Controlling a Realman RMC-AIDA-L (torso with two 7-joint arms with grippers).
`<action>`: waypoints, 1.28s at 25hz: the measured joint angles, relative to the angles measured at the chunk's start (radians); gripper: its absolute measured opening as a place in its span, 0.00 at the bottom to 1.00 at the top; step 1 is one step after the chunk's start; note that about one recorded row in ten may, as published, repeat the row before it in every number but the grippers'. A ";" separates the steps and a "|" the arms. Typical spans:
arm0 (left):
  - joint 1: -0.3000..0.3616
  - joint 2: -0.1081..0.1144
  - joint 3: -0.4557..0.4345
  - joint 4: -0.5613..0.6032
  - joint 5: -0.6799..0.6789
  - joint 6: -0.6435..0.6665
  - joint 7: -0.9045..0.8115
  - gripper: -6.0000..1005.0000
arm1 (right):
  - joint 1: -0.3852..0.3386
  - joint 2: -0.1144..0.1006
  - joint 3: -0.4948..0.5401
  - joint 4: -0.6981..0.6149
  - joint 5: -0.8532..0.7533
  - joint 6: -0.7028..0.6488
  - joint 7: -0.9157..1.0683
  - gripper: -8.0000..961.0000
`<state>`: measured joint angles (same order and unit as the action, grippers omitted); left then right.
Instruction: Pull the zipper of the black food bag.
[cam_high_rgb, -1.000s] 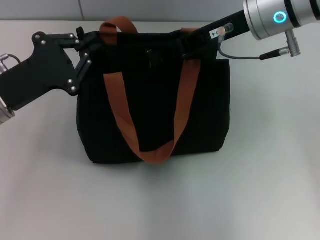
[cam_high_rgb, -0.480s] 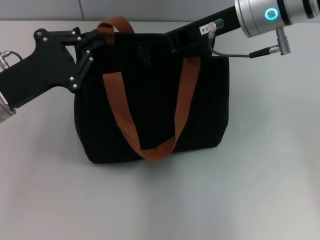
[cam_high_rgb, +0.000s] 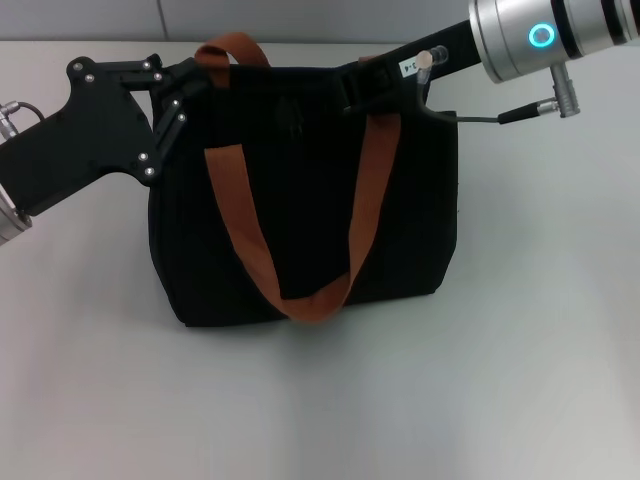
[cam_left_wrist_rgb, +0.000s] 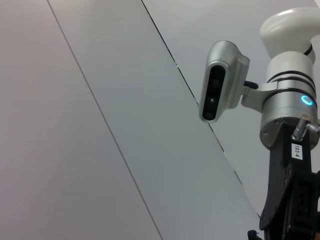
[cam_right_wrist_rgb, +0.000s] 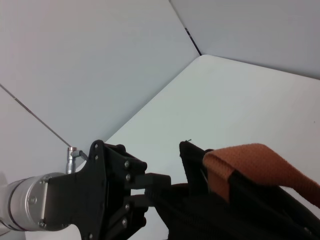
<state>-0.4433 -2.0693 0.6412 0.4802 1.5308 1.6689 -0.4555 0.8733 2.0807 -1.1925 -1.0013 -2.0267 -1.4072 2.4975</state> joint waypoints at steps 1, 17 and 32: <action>0.000 0.000 0.000 0.000 0.000 0.000 0.000 0.07 | 0.002 0.000 -0.001 0.001 -0.002 0.000 0.000 0.25; 0.000 0.000 0.000 0.000 0.000 0.004 -0.001 0.07 | 0.010 0.000 -0.030 -0.025 -0.055 0.009 0.011 0.02; 0.002 0.000 0.000 -0.006 0.000 0.007 0.005 0.07 | 0.011 0.000 -0.020 -0.012 -0.028 0.008 0.023 0.12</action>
<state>-0.4411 -2.0693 0.6411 0.4740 1.5307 1.6754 -0.4509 0.8841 2.0812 -1.2123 -1.0135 -2.0546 -1.3988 2.5204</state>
